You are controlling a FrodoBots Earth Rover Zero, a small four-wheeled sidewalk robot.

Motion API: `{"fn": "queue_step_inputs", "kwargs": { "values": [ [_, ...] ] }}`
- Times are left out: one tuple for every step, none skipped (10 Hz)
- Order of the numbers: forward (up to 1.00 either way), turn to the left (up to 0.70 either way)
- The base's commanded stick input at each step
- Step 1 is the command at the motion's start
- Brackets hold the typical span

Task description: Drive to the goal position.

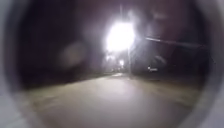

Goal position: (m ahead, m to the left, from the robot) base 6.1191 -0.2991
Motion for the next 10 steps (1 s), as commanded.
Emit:
{"fn": "queue_step_inputs", "kwargs": {
  "values": [
    [1.0,0.0],
    [1.0,0.0],
    [1.0,0.0],
    [1.0,0.0],
    [1.0,0.0],
    [1.0,0.0],
    [1.0,0.0],
    [1.0,0.0],
    [1.0,0.0],
    [1.0,0.0]
  ]
}}
